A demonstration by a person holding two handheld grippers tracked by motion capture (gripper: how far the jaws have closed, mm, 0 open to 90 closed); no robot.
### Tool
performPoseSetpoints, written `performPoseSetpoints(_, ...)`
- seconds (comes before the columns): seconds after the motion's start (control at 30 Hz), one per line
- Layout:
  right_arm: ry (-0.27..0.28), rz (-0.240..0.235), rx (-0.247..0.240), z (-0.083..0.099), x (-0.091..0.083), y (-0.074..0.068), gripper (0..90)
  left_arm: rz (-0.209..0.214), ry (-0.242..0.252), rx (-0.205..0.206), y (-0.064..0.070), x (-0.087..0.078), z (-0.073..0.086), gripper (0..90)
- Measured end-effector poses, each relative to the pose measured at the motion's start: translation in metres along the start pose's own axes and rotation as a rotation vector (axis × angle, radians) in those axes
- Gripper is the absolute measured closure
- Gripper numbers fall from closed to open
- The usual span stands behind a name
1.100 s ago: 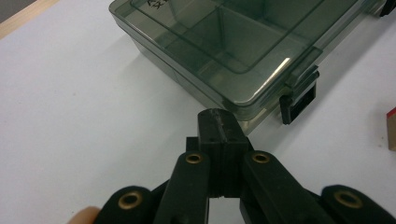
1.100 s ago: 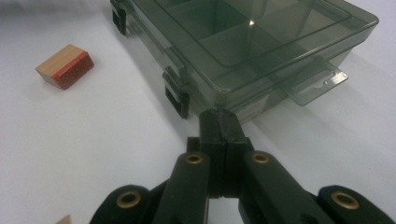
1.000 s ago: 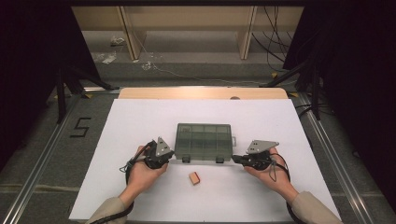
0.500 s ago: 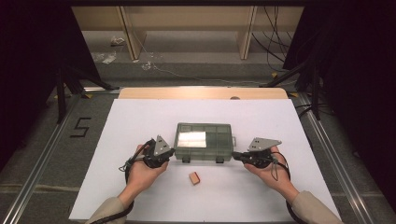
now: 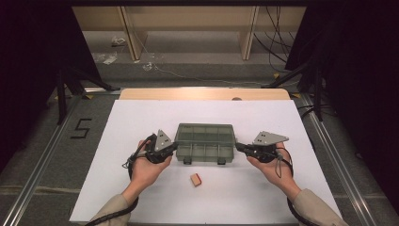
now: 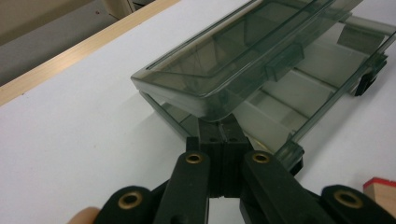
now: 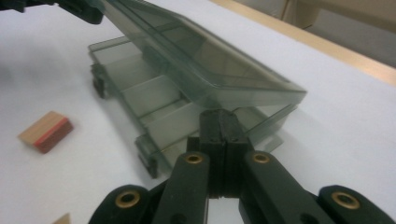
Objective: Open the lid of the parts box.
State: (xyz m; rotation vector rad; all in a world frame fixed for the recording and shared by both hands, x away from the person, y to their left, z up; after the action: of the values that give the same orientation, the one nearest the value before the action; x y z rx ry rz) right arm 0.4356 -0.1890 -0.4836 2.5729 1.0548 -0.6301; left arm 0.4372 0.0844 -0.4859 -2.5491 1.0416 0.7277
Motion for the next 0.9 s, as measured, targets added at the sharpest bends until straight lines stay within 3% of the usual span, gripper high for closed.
performPoseSetpoints(0.07,-0.009,0.047,-0.015,0.0,0.001,0.003,84.8,-0.005,0.008,-0.004,-0.001,0.001,-0.003,89.6)
performPoseSetpoints(0.1,-0.009,0.047,-0.015,0.0,0.001,0.003,84.8,-0.005,0.008,-0.004,-0.001,0.001,-0.003,89.6)
performPoseSetpoints(0.13,-0.016,0.096,-0.044,0.0,0.001,0.005,79.6,-0.011,0.017,-0.005,-0.003,0.001,-0.007,89.6)
performPoseSetpoints(0.3,0.024,0.18,-0.089,-0.007,0.003,0.007,63.2,-0.035,0.033,-0.003,-0.007,0.002,-0.013,89.5)
performPoseSetpoints(0.5,0.075,0.233,-0.1,-0.02,0.007,0.009,63.0,-0.059,0.038,-0.007,-0.009,0.001,-0.012,87.8)
performPoseSetpoints(0.6,0.087,0.238,-0.098,-0.023,0.008,0.01,64.6,-0.118,0.017,-0.009,-0.015,0.002,-0.008,78.8)
performPoseSetpoints(0.7,0.096,0.243,-0.096,-0.024,0.01,0.011,67.0,-0.16,0.036,0.039,-0.019,0.002,-0.011,71.9)
performPoseSetpoints(0.9,0.121,0.262,-0.091,-0.03,0.012,0.013,70.6,-0.218,0.084,0.131,-0.018,0.006,-0.025,74.9)
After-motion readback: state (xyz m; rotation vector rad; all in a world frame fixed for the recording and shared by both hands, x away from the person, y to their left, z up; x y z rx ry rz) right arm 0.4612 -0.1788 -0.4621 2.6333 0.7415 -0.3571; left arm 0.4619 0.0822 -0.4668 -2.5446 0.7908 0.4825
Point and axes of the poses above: each handheld gripper's, and its own axes: x roughly forward along the jaws, z roughly out of its underside, y roughly to its right, the point moved 7 cm from there along x, roughly forward along the jaws, and after that the axes turned 5 degrees about z, right-handed, at the moved point
